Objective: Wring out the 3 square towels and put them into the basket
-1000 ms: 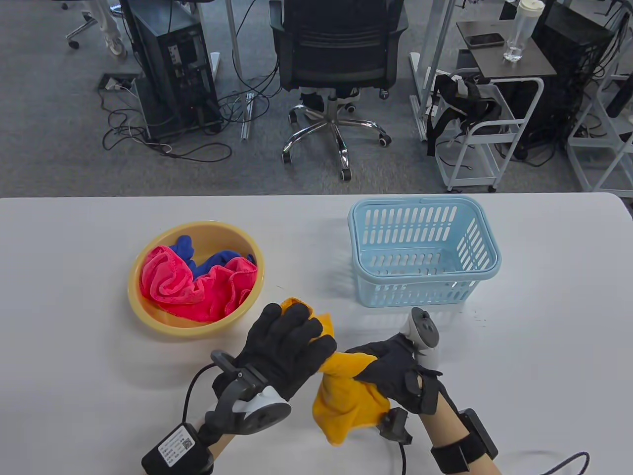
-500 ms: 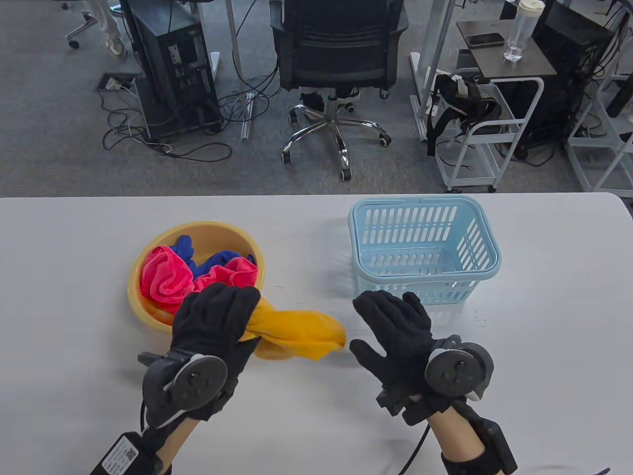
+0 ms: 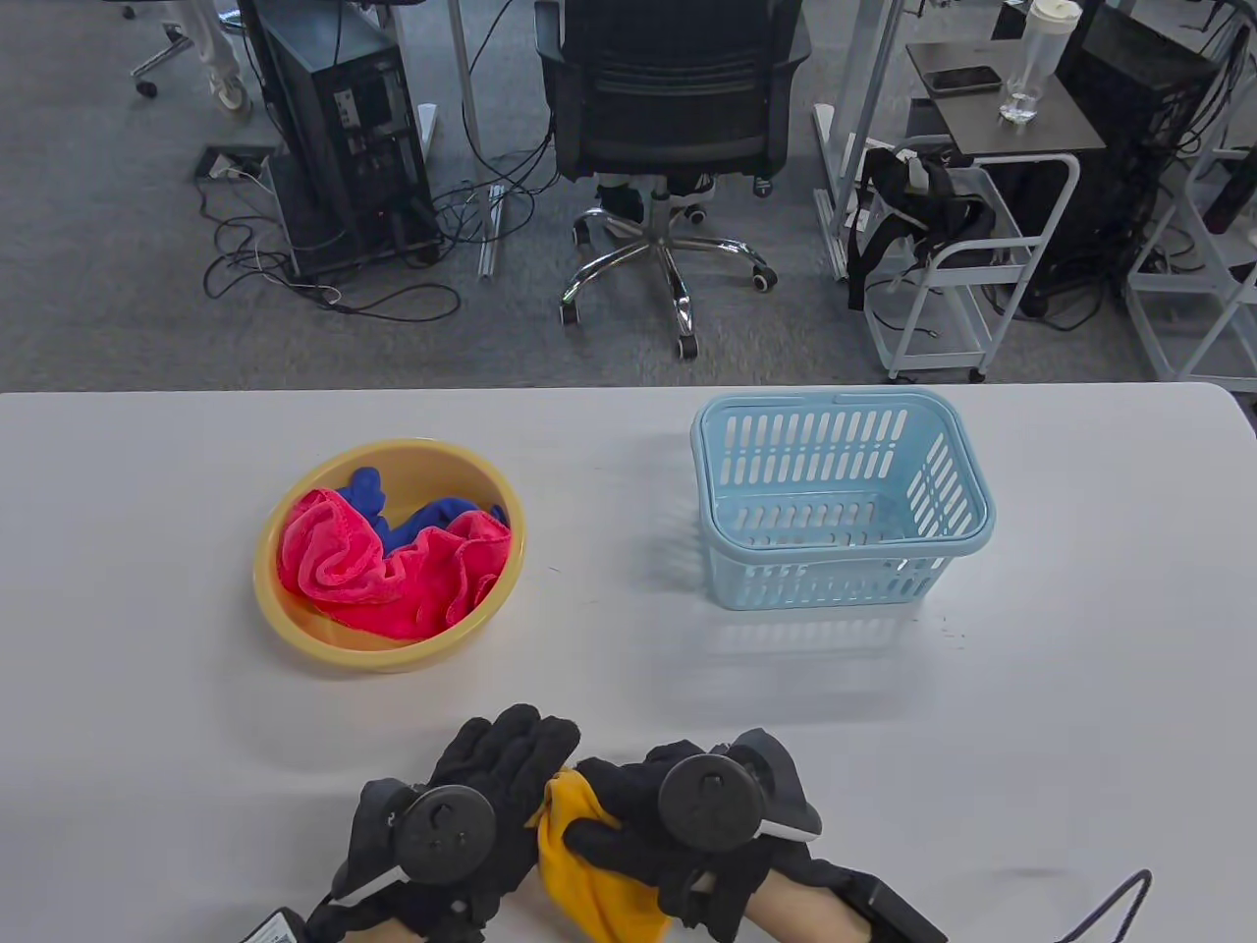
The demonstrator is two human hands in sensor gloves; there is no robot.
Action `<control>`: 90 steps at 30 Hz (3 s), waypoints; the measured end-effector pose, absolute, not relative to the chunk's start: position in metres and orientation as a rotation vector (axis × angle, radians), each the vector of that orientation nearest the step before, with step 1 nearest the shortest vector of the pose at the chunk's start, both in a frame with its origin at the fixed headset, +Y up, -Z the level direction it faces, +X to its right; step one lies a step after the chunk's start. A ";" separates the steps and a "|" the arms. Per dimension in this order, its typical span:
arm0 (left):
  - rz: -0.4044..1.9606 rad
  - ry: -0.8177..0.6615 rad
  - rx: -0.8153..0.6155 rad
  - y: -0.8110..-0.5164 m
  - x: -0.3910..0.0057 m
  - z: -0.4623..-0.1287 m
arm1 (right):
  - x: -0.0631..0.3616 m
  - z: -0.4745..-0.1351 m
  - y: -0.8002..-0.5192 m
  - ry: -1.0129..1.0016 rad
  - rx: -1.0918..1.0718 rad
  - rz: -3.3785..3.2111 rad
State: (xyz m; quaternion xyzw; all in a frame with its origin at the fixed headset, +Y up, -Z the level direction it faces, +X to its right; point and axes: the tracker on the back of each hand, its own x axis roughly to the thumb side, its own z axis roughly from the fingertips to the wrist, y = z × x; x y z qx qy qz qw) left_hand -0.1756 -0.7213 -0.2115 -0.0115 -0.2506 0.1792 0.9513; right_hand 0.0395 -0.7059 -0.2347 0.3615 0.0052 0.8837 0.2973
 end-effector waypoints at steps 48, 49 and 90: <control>0.199 -0.413 -0.212 -0.729 -0.182 -0.226 | 0.132 -0.300 -0.633 -0.310 0.586 2.694; 0.197 -0.412 -0.212 -0.729 -0.182 -0.226 | 0.130 -0.296 -0.634 -0.292 0.612 2.675; -0.649 0.285 -0.279 -0.691 -0.252 -0.397 | 0.102 -0.219 -0.719 -0.020 1.041 2.462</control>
